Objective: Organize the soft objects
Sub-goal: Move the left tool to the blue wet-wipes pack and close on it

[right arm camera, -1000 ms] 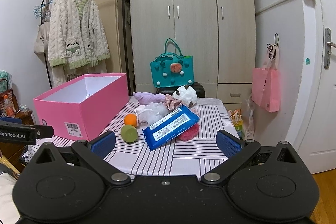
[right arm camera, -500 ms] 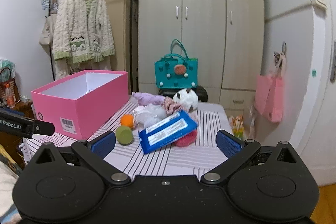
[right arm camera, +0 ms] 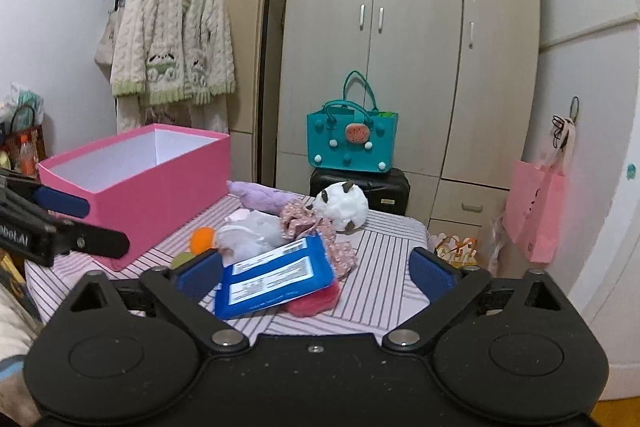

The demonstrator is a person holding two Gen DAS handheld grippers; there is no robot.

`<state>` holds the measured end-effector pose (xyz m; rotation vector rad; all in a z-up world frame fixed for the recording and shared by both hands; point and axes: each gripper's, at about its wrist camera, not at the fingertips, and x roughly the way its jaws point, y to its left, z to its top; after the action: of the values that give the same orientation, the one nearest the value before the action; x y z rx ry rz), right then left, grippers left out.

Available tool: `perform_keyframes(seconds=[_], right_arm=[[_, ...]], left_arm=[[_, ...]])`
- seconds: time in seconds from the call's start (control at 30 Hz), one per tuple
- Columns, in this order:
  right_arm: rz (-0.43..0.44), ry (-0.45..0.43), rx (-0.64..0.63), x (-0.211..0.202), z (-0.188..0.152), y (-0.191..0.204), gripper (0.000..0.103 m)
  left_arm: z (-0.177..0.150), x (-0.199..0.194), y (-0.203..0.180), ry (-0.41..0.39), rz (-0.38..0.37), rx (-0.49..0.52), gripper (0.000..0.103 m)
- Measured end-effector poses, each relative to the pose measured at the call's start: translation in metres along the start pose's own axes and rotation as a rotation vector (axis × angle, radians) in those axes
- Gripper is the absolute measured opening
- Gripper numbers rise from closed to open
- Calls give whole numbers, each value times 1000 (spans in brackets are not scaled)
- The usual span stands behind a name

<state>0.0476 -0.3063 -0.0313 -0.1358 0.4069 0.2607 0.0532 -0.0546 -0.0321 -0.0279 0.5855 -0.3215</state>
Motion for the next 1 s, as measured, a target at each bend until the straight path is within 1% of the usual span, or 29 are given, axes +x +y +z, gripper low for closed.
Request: perform_keyframes(seconds=[0.07,0.13,0.17,0.2,0.27,0.37,0.4,0.57,0.63,0.7,0.8,0.93,0.97,1.0], right_arm=[[13,16,-9,10,4,-7,94],[31,39,-19,19,8,-13,89],[42,55,-25,25,11,-16,85],[55,67,-29,30,12,-18,80],[100,100,-34,40,14,-23,75],[157,142,-42,54,15,-26,68],[173,154,-48,59,15,-25,65],[218,188,-69,88,15,-24,58],[226,204,-65,100,14,-25,57],[242,225,-53,114,15,-28,57],[263,256,-20,131,17,-33,57],[296,290,7,148,17,-36,57],[301,298,8,151,17,-36,54],[308,307,5,153,16,-35,42]], left_arm=[[1,11,-4,11,-26,-2,92],[1,23,-7,37,-58,-20,86],[1,31,-9,55,-77,-27,77],[0,38,-11,70,-89,-26,71],[-2,50,-17,109,-115,-9,67],[-8,66,-23,153,-150,-13,62],[-9,71,-24,161,-156,-14,62],[-10,90,-23,157,-185,-42,62],[-11,97,-22,152,-194,-58,59],[-10,107,-21,158,-183,-66,56],[-10,118,-20,177,-151,-81,54],[-11,128,-13,220,-160,-127,51],[-11,131,-12,230,-155,-134,51],[-11,132,-11,237,-149,-141,51]])
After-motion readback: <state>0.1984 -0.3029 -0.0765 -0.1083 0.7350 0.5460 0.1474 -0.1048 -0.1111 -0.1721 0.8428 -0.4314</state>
